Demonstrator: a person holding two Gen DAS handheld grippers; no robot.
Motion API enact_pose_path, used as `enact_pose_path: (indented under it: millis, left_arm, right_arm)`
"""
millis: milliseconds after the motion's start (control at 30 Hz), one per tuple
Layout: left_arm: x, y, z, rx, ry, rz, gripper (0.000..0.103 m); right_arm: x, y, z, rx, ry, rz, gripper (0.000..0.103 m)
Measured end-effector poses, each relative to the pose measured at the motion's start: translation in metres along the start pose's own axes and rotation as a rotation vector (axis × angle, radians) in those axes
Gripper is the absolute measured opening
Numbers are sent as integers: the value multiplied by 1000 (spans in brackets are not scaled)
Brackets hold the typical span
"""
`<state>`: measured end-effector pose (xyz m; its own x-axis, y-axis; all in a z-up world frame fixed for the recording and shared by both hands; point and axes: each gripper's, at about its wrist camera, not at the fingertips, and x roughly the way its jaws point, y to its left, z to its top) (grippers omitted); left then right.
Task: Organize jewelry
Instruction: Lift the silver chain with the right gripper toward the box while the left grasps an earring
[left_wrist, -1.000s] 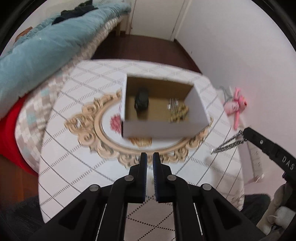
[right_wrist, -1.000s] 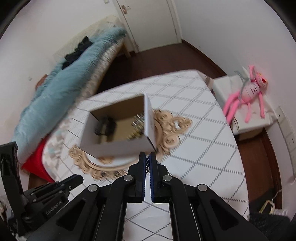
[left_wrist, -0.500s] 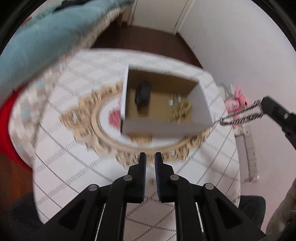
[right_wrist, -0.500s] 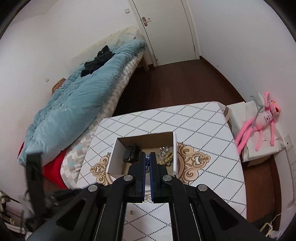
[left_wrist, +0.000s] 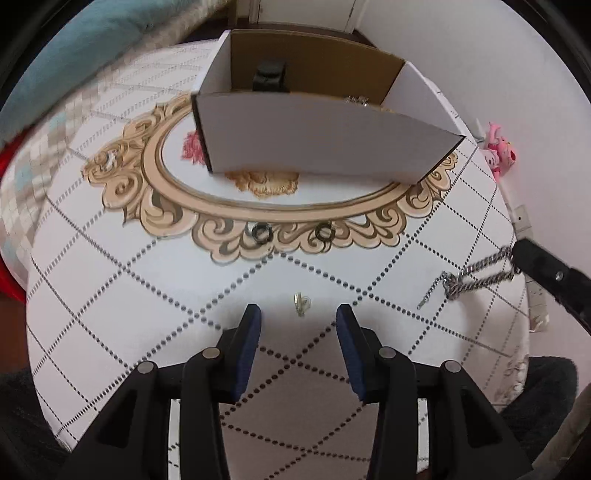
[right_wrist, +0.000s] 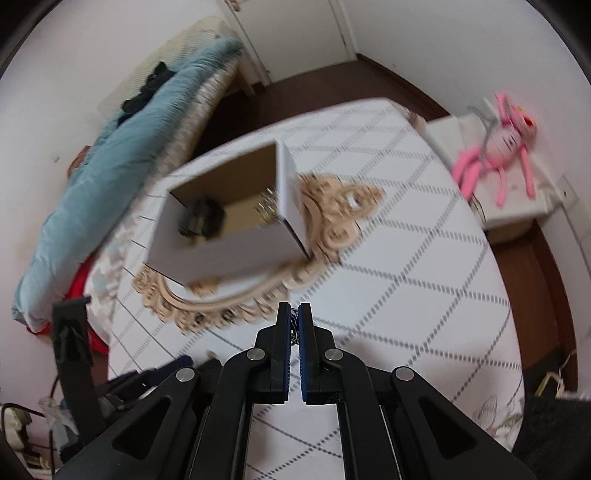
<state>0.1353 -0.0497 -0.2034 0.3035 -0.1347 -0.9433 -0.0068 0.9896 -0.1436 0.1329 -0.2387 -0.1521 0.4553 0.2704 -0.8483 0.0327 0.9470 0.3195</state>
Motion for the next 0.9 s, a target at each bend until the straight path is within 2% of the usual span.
enact_pose_path:
  millis: [100,133,200,433,567,767,900]
  left_arm:
    - [3,-7,-1,34,-13,23,36]
    - [4,-10,-2,52,-20,26,23]
    - [6,-12,-1,76,-20,42,5]
    - [-1,-9,0,69,-28,9,4]
    - [-33,-1,9,47,-70,-40,4]
    - [-90,4,51,26,-167,-123,4]
    - [-105,10,87,19,-194,-145,4]
  right_arm:
    - [5,-8,-4,13,10,-16,4]
    - [6,-10,-5,17,12,-19,4]
    - [6,-12,-4,21,9,-24,4]
    - [1,-3,4,11,-8,-9,4]
    - [-10,10,11,-7,-20,30,4]
    - [-46,39,45,-53,-81,131,4]
    - [-60,62,77,-101,-112,181,4]
